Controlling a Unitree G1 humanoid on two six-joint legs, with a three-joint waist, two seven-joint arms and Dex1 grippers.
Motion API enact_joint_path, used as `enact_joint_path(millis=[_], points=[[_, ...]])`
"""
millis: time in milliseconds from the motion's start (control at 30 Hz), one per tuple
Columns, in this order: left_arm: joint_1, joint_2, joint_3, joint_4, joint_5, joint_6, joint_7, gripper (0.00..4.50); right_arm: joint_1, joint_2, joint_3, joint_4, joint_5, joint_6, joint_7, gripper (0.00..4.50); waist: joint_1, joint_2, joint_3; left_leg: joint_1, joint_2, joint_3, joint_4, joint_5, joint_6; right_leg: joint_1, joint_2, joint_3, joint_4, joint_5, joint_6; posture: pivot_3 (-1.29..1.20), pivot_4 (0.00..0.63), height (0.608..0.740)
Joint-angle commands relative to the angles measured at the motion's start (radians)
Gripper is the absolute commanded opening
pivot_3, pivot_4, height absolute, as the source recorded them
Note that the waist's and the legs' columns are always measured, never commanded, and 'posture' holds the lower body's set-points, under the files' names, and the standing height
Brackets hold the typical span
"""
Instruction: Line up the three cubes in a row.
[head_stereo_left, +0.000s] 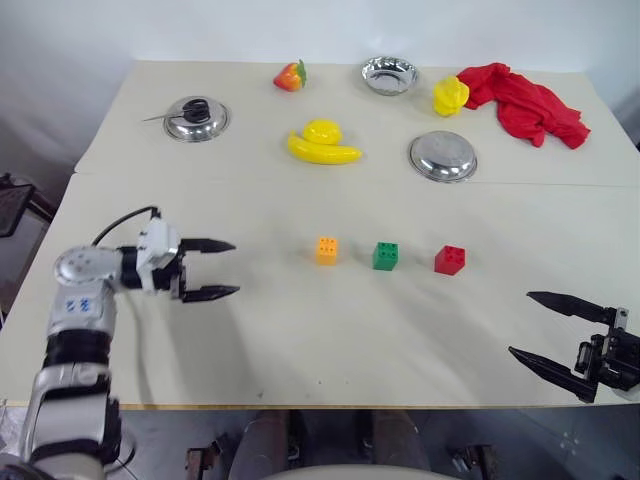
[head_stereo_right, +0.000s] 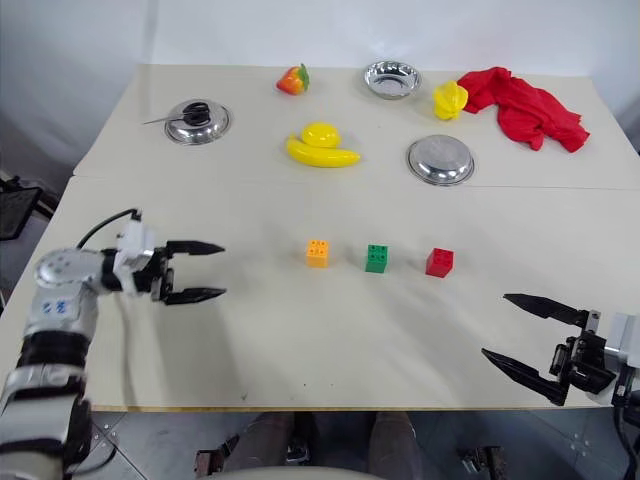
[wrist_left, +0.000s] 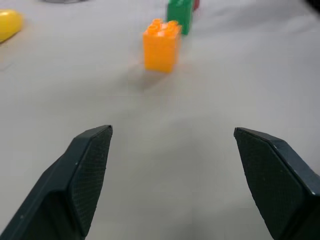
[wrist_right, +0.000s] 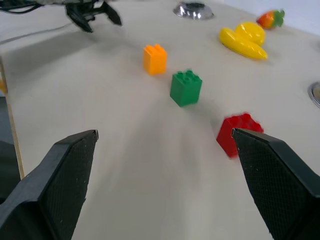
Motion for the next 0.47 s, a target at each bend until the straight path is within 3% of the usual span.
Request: enact_joint_path(millis=[33, 200, 467], points=[[0.134, 0.006, 0.118, -0.227, -0.119, 0.119, 0.131, 4.15, -0.033, 0.02, 0.013, -0.019, 0.047, 0.008, 0.005, 4.5, 0.008, 0.0, 0.0, 0.0, 0.0, -0.002, 0.001, 0.0, 0.0, 0.001, 0.0, -0.001, 0.0, 0.0, 0.0, 0.0, 0.15, 0.74], [0.262, -0.007, 0.178, -0.379, -0.187, 0.208, 0.237, 4.15, -0.073, 0.049, 0.056, 0.002, 0.04, -0.014, 0.018, 4.5, 0.016, 0.001, 0.0, 0.0, -0.002, -0.005, 0.001, 0.0, 0.0, 0.003, -0.003, -0.004, 0.0, 0.0, 0.0, 0.0, 0.15, 0.74], [0.247, -0.02, 0.126, -0.322, -0.161, 0.145, 0.223, 4.15, -0.112, 0.055, 0.068, 0.077, 0.035, -0.041, 0.055, 4.5, 0.017, 0.002, -0.001, 0.001, -0.003, -0.004, 0.001, 0.0, 0.0, 0.003, -0.003, -0.004, 0.0, 0.0, 0.0, 0.0, 0.15, 0.74]])
